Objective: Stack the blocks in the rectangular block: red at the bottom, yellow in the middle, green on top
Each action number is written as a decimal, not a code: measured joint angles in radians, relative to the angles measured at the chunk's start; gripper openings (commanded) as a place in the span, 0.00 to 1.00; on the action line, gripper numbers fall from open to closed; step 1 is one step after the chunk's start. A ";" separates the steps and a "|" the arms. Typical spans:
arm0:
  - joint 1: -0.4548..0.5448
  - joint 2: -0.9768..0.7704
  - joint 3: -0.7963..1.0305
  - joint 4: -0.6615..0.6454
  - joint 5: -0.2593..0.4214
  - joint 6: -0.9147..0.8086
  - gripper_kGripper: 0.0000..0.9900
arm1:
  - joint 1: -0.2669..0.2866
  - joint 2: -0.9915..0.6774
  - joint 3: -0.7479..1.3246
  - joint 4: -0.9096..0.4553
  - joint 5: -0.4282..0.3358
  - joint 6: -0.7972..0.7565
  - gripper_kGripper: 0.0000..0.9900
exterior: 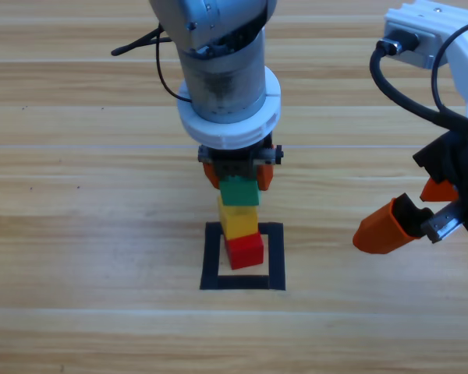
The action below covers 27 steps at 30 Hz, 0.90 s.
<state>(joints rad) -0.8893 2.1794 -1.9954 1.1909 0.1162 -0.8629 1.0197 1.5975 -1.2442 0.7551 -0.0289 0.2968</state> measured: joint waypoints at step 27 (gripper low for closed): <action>0.000 0.041 0.001 0.001 0.009 0.000 0.13 | 0.000 0.000 0.000 0.000 0.005 -0.006 1.00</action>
<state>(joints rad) -0.8893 2.2205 -1.9947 1.1919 0.1250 -0.8630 1.0197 1.5975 -1.2442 0.7551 -0.0242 0.2908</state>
